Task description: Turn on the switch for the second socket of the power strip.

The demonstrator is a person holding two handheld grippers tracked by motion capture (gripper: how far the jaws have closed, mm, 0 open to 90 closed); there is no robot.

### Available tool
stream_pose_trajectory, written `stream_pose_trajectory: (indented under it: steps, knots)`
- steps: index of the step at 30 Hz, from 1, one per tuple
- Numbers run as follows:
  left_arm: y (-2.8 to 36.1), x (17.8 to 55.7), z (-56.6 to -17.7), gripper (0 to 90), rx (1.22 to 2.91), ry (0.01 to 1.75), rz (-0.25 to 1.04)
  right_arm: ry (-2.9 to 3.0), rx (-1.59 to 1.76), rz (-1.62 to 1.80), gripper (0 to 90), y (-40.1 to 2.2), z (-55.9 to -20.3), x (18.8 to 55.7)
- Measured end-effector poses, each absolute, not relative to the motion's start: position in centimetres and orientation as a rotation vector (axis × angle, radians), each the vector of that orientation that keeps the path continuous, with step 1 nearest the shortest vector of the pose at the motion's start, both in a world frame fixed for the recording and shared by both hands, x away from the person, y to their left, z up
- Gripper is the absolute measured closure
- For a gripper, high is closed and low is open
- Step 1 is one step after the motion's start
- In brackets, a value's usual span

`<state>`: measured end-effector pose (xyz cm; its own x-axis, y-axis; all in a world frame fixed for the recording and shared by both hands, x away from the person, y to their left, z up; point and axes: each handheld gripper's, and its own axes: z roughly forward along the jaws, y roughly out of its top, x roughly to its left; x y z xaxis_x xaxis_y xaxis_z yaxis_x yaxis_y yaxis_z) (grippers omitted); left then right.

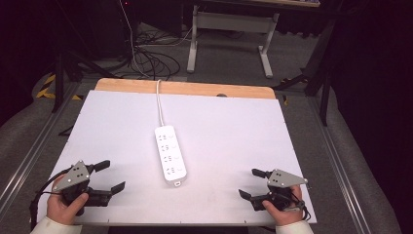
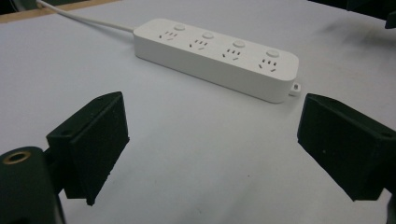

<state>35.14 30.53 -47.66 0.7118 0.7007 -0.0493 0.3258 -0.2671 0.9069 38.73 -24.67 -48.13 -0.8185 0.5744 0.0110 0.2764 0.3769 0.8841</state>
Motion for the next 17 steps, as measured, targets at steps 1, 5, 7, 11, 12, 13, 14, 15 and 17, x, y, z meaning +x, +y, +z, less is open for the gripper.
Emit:
stream_pose_trajectory:
  steps: [1, 5, 7, 11, 12, 13, 14, 15, 17]
  knots:
    - [30.55, 35.09, -47.79, 9.0, 1.862, 0.816, 0.441, 2.344, 0.749, 1.414, 13.6, -24.68, -48.12, 38.73]
    - [31.04, 35.3, -48.25, 9.5, 1.822, 0.885, 0.404, 2.343, 0.751, 1.417, 13.6, -24.68, -48.12, 38.73]
    - [31.21, 35.51, -48.5, 10.6, 1.83, 0.883, 0.393, 2.345, 0.749, 1.413, 13.6, -24.7, -48.12, 38.77]
    - [31.35, 35.61, -48.66, 10.8, 1.855, 0.846, 0.409, 2.343, 0.751, 1.417, 13.6, -24.7, -48.09, 38.76]
    - [31.36, 35.62, -48.65, 10.8, 1.863, 0.833, 0.414, 2.343, 0.751, 1.416, 13.5, -24.71, -48.1, 38.76]
    - [31.33, 35.59, -48.64, 10.8, 1.869, 0.823, 0.419, 2.343, 0.752, 1.417, 13.6, -24.73, -48.1, 38.76]
    - [31.35, 35.54, -48.59, 10.8, 1.881, 0.816, 0.431, 2.342, 0.752, 1.417, 13.6, -24.74, -48.1, 38.76]
    - [31.35, 35.44, -48.55, 10.9, 1.883, 0.815, 0.438, 2.342, 0.752, 1.418, 13.6, -24.76, -48.1, 38.76]
    - [31.37, 35.29, -48.49, 11.0, 1.874, 0.807, 0.426, 2.342, 0.755, 1.415, 13.6, -24.81, -48.11, 38.76]
